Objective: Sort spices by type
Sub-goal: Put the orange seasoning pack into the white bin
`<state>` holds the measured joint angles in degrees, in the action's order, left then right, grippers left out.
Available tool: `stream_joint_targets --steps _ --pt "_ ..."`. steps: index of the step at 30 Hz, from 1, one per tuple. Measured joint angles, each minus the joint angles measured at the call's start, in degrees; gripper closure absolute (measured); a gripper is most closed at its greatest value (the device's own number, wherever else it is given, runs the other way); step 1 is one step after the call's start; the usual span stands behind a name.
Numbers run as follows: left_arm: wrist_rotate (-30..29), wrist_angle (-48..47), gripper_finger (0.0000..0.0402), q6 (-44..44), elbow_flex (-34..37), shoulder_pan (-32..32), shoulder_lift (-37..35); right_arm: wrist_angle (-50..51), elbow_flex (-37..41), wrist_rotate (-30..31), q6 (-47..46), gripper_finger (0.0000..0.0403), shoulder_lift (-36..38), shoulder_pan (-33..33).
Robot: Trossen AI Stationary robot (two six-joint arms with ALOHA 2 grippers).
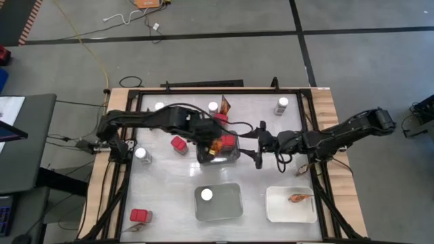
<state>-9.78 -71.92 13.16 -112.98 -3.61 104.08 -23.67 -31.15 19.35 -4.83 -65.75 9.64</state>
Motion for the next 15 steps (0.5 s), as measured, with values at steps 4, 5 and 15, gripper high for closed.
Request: stream_joint_targets --steps 4,5,15 --pt "1.87 2.2 0.0401 -1.25 -1.17 -0.63 2.67 -0.78 -2.2 -0.27 1.03 0.0097 -3.54 0.01" --pt "2.05 2.99 0.0401 -1.57 -1.17 -0.83 2.97 -1.44 -2.76 -0.54 1.32 0.0097 -4.41 0.02" --pt "2.03 5.65 0.0401 -2.02 -1.22 -1.32 2.79 -5.81 -6.82 -4.43 3.98 0.0097 -10.61 0.38"
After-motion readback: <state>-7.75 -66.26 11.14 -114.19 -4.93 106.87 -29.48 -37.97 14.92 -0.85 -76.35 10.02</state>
